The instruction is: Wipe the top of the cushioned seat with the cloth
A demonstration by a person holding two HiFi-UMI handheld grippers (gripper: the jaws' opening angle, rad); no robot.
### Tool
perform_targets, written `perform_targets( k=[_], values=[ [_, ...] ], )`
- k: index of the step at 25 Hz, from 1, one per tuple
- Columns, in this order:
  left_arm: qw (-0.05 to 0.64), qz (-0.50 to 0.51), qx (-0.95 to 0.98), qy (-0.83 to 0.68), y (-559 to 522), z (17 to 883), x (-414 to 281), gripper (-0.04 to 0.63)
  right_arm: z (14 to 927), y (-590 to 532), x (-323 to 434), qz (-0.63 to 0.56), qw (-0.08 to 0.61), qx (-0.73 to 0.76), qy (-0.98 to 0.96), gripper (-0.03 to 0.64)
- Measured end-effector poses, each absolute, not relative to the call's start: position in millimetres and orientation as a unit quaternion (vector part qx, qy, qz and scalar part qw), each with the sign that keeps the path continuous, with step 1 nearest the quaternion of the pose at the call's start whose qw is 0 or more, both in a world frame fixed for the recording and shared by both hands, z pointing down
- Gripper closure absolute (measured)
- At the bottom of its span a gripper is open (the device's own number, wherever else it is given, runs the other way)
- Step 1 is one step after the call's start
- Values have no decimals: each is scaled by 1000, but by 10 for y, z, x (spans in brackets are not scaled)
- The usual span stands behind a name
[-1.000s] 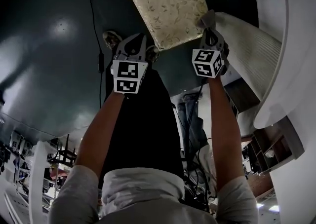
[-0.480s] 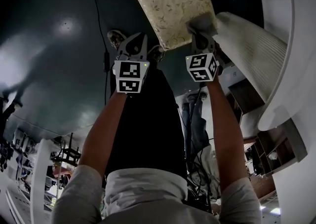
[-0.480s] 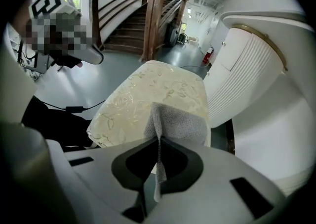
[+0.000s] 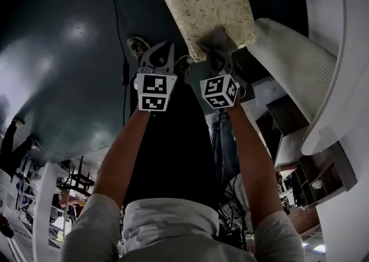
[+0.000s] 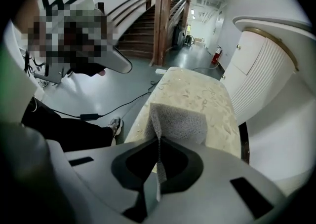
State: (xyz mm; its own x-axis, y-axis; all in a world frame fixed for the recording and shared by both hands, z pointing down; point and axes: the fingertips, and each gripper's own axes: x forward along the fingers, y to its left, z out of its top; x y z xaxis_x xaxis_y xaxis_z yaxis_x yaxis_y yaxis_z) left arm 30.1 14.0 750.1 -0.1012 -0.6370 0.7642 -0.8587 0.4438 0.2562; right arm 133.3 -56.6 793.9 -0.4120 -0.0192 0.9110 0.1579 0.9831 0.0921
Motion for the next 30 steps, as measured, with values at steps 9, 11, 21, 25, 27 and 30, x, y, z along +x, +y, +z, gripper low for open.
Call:
perform_targets(
  k=[9, 11, 21, 25, 27, 30],
  values=[
    [435, 134, 509, -731, 292, 7480, 154, 577, 7989, -97, 1262, -58, 542, -64, -836, 603],
    [436, 137, 506, -731, 326, 7485, 94, 577, 7994, 6, 1221, -63, 541, -76, -835, 603],
    [440, 143, 513, -723, 322, 7471, -92, 577, 7924, -156, 839, -65, 532, -50, -843, 603],
    [442, 143, 520, -717, 289, 7483, -178, 577, 7910, -301, 637, -64, 530, -32, -845, 603],
    [443, 143, 520, -716, 284, 7488, -246, 577, 7899, -339, 538, -64, 529, -28, -846, 603],
    [446, 144, 519, -715, 275, 7504, -357, 577, 7881, -366, 418, -64, 529, -23, -846, 603]
  ],
)
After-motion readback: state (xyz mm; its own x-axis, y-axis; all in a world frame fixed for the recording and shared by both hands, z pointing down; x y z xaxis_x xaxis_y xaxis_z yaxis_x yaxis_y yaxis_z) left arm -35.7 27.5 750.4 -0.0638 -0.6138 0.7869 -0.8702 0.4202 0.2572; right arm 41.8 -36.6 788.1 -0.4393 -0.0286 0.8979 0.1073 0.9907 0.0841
